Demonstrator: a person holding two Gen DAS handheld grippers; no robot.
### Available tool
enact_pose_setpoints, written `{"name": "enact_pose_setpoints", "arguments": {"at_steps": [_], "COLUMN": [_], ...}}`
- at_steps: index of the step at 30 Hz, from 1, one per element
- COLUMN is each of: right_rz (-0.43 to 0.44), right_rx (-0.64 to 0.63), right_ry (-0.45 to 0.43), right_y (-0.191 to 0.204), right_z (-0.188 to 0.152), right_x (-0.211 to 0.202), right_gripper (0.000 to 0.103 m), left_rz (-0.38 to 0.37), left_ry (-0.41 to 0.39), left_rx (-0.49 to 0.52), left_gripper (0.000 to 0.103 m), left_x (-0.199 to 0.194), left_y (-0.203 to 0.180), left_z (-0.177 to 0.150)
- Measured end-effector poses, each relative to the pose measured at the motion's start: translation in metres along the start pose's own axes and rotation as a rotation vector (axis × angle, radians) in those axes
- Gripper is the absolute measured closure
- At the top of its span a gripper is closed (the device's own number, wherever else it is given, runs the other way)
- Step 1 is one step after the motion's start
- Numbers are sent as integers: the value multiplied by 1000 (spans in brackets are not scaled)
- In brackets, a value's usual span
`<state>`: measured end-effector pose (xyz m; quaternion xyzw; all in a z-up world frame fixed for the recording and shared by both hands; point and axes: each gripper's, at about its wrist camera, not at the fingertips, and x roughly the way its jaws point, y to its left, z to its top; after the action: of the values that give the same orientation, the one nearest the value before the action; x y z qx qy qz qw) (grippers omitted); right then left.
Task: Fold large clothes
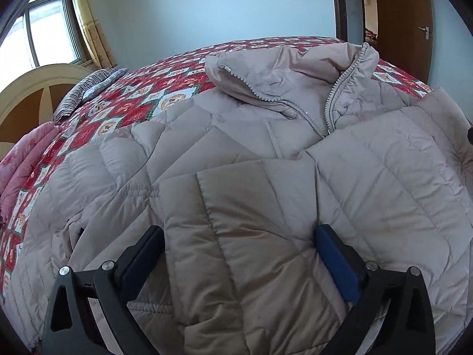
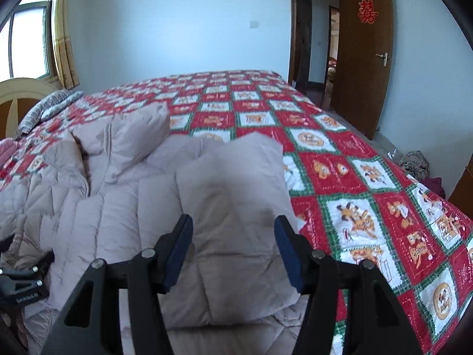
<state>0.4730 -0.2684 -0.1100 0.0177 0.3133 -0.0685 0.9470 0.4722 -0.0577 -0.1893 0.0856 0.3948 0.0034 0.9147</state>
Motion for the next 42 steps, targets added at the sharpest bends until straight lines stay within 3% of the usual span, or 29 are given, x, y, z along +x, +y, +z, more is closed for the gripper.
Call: {"name": "enact_pose_setpoints", "arguments": {"at_steps": [2, 9, 15, 18, 22, 26, 31, 42], "right_rz": [-15, 8, -19, -62, -18, 55, 115, 85], "right_rx": [15, 64, 27, 6, -7, -90, -138, -151], "right_ry": [8, 190, 207, 189, 122, 99, 154, 195], "right_y": [-2, -15, -9, -2, 16, 53, 81, 87], "right_z": [10, 7, 5, 12, 16, 0, -29, -49], "right_x": [11, 71, 73, 52, 7, -14, 4, 21], "right_gripper": [42, 42, 41, 41, 29, 27, 27, 25], "left_rz": [3, -3, 0, -1, -2, -1, 0, -2], "left_ry": [-2, -2, 0, 4, 4, 3, 3, 4], "left_rx": [1, -3, -1, -1, -2, -1, -1, 0], "left_gripper": [1, 1, 1, 1, 1, 1, 1, 1], "left_x": [0, 0, 1, 2, 3, 3, 3, 3], "left_y": [0, 1, 1, 1, 1, 1, 1, 1], "left_z": [0, -1, -1, -1, 0, 0, 0, 0]}}
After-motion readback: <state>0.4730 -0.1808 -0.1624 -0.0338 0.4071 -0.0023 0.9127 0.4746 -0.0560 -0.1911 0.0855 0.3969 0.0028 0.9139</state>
